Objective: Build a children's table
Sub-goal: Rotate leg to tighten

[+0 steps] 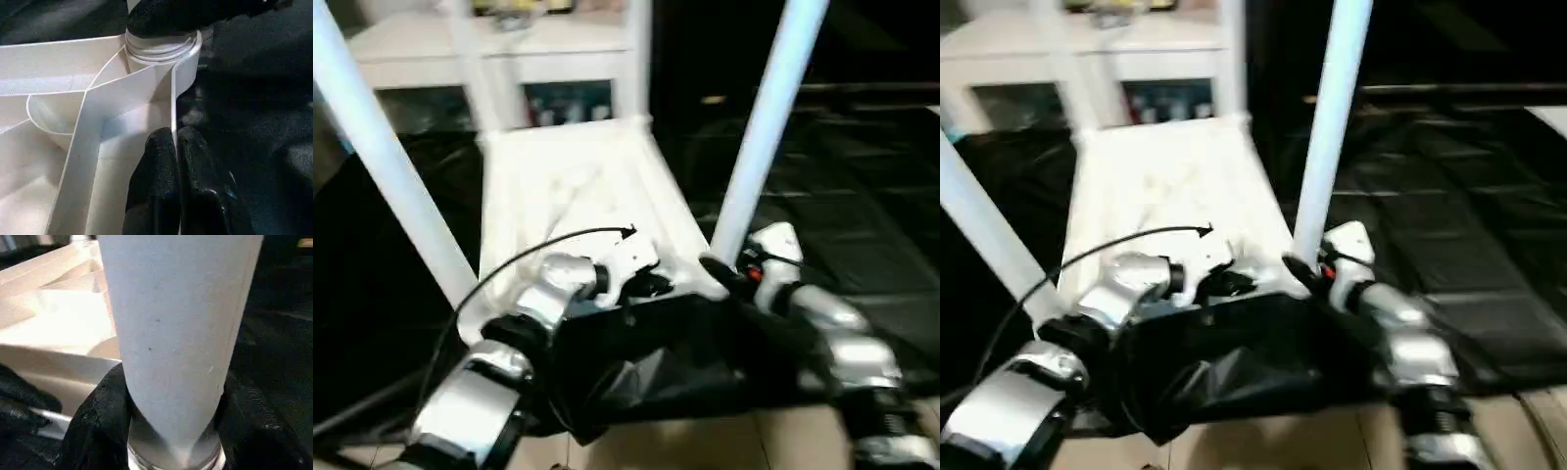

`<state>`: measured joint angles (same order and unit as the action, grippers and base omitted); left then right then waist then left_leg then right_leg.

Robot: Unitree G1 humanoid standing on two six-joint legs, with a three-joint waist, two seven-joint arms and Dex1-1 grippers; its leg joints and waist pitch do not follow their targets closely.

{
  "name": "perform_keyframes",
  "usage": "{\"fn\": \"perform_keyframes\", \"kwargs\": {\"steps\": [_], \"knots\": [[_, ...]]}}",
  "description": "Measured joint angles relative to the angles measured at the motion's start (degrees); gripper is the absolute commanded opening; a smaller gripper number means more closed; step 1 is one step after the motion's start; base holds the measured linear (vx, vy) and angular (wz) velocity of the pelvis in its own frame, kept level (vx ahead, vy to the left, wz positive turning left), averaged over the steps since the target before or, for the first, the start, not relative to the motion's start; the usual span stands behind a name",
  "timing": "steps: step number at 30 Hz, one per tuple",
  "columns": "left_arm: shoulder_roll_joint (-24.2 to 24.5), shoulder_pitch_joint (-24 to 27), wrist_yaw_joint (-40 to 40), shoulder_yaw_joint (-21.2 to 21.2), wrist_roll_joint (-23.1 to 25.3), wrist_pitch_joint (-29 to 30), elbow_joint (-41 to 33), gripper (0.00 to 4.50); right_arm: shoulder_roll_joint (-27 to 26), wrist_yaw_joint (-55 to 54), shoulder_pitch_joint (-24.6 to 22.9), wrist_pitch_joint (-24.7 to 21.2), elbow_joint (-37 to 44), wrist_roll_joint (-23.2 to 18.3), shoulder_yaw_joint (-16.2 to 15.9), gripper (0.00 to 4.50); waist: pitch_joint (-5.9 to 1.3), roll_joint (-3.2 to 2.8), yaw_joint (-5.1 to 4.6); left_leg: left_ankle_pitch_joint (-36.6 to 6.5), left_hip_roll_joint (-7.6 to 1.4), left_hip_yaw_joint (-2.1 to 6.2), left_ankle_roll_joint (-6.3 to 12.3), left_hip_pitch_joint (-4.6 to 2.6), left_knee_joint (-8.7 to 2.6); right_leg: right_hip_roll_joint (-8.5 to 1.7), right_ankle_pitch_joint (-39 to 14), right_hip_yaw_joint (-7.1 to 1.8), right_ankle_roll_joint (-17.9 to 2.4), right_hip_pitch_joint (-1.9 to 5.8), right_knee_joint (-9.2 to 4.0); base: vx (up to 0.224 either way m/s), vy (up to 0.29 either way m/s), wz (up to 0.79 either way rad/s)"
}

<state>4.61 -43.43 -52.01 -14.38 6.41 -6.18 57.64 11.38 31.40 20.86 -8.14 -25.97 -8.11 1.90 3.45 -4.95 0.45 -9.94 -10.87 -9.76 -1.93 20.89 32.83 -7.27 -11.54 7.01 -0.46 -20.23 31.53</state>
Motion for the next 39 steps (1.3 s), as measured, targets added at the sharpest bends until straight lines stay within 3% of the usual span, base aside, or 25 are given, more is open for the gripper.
{"fn": "perform_keyframes", "kwargs": {"steps": [1, 2, 3, 4, 5, 6, 7, 10, 16, 20, 24, 27, 28, 31, 32, 39], "knots": [[-0.28, 0.0, 0.29, -0.1, 0.06, 0.14, 0.07, 0.0, -0.18, 0.05, -0.27, -0.07, 0.01, -0.54, 0.41, 2.68, 0.02, 1.14, 0.47, 0.01, 0.14, -1.67, -0.01, -0.77, -0.2, -0.02, -1.58, -1.63, -1.47, 0.02, 3.54, -0.067, -0.018, 0.17], [-0.34, -0.01, 0.2, -0.05, 0.05, 0.04, 0.06, 0.0, -0.5, 0.06, -0.01, -0.25, -0.03, -1.0, 0.63, 2.71, 0.06, 2.0, 1.02, -0.03, 0.55, -2.5, -0.05, -1.46, -0.38, -0.17, -1.88, -3.22, 0.3, -0.88, 4.2, 0.032, -0.084, 0.22], [-0.43, 0.0, 0.05, -0.09, 0.06, -0.03, 0.12, 0.0, -0.57, 0.16, 0.17, -0.42, -0.1, -1.19, 0.65, 2.71, 0.22, 2.66, 1.52, -1.04, 0.94, -2.3, -0.59, -1.35, 0.53, -0.22, -1.83, -3.47, 1.42, -1.17, 4.19, 0.074, -0.059, -0.07], [-0.43, 0.01, -0.29, -0.07, 0.06, -0.14, 0.21, 0.0, -0.43, 1.0, 0.43, -0.67, -0.1, -1.27, 0.65, 2.77, 0.12, 2.2, 2.31, -2.15, 0.87, -1.5, -0.3, -1.01, 1.29, -0.34, -1.84, -3.25, 1.47, -1.28, 4.17, 0.074, -0.059, -0.07], [-0.41, 0.0, -0.69, 0.02, 0.02, -0.4, 0.25, 0.0, 0.0, 1.98, 0.63, -0.82, -0.08, -1.4, 0.65, 3.07, -0.16, 1.27, 3.16, -1.81, 1.05, 0.34, -0.53, -0.07, 1.2, -0.04, -1.81, -2.52, 1.49, -1.01, 4.1, 0.098, 0.009, -0.37], [-0.35, 0.0, -1.31, 0.0, 0.01, -0.52, 0.28, 0.0, 0.37, 3.01, 0.62, -0.89, -0.07, -1.49, 0.64, 3.07, -0.39, 0.76, 3.37, -0.7, 0.97, 1.16, -0.78, 0.22, 1.14, 0.08, -1.79, -1.73, 1.48, -0.99, 3.88, 0.103, 0.019, -0.29], [-0.22, -0.02, -2.05, 0.02, -0.03, -0.82, 0.28, 0.0, 1.0, 4.81, 0.62, -1.06, 0.03, -1.59, 0.54, 3.07, -0.75, 0.24, 3.25, -0.18, 0.81, 1.38, -0.99, 0.26, 1.01, 0.25, -1.61, -1.46, 1.33, -0.99, 3.63, 0.103, 0.019, -0.29], [0.73, -0.09, -5.6, -0.02, -0.71, -1.67, 0.2, 0.0, 5.13, 12.6, 0.56, -1.5, 0.54, -2.33, -0.85, 3.07, -0.87, 0.95, 2.96, -0.19, 0.83, 1.02, -0.99, 0.22, 0.86, 0.34, -0.68, -1.82, 0.44, -1.03, 3.26, 0.053, 0.005, 0.04], [4.65, -0.09, -16.07, -0.14, -2.55, -2.0, -0.64, 0.0, 12.38, 28.28, 0.34, -2.38, 2.86, -4.27, -4.6, 3.07, -0.9, 1.01, 3.24, -0.19, 0.62, 0.2, -0.98, 0.24, 0.71, 0.29, 0.23, -2.23, 0.25, -1.09, 3.21, 0.059, 0.0, 0.04], [6.39, -0.09, -21.03, 0.0, -3.4, -3.39, -0.66, 0.0, 15.89, 36.12, 0.71, -2.95, 3.3, -5.26, -5.93, 3.07, -0.94, 0.98, 4.27, -0.23, 0.35, -0.02, -0.87, 0.58, 0.74, 0.3, -0.04, -2.01, 0.52, -1.38, 3.21, 0.045, -0.01, 0.01], [6.87, -0.12, -23.33, 0.36, -4.54, -3.71, -0.72, 0.0, 17.23, 39.69, 1.41, -2.99, 3.03, -5.32, -6.6, 3.07, -0.99, 1.01, 4.89, -0.15, 0.22, -0.1, -0.48, 1.19, 0.96, 0.3, -0.07, -1.92, 0.5, -1.82, 3.23, 0.0, 0.0, 0.0], [7.05, -0.12, -24.04, 0.48, -4.6, -3.58, -0.72, 0.0, 17.09, 40.56, 2.15, -2.87, 1.72, -5.62, -6.86, 3.07, -0.96, 1.06, 4.93, -0.18, 0.15, -0.21, -0.43, 1.23, 1.07, 0.29, -0.06, -1.91, 0.49, -1.82, 3.24, 0.0, 0.0, 0.0], [7.11, -0.12, -24.13, 0.5, -4.6, -3.53, -0.71, 0.0, 16.9, 40.64, 2.39, -2.87, 1.19, -5.82, -6.82, 2.83, -0.96, 1.07, 4.92, -0.18, 0.12, -0.26, -0.43, 1.23, 1.09, 0.28, -0.06, -1.91, 0.49, -1.82, 3.24, 0.0, 0.0, 0.0], [7.24, -0.12, -24.99, 0.57, -4.61, -3.44, -0.67, 0.0, 16.7, 41.29, 2.86, -2.96, 0.47, -5.88, -6.81, 2.7, -0.95, 1.08, 4.96, -0.33, 0.09, -0.39, -0.69, 1.23, 1.09, 0.23, -0.06, -1.91, 0.49, -1.81, 3.25, 0.0, 0.0, 0.0], [7.23, -0.12, -25.33, 0.57, -4.63, -3.44, -0.67, 0.0, 16.59, 41.67, 2.86, -2.99, 0.42, -5.88, -6.84, 2.42, -0.95, 1.08, 5.01, -0.33, 0.08, -0.42, -0.69, 1.23, 1.09, 0.22, -0.06, -1.91, 0.49, -1.81, 3.25, 0.0, 0.0, 0.0], [7.07, -0.13, -25.45, 0.64, -4.89, -3.05, -0.59, 0.0, 16.37, 41.84, 2.48, -2.45, 0.81, -5.72, -6.83, 2.15, -0.95, 1.09, 5.05, -0.32, 0.06, -0.45, -0.66, 1.23, 1.09, 0.21, -0.06, -1.89, 0.49, -1.81, 3.25, 0.0, 0.0, 0.0]]}}
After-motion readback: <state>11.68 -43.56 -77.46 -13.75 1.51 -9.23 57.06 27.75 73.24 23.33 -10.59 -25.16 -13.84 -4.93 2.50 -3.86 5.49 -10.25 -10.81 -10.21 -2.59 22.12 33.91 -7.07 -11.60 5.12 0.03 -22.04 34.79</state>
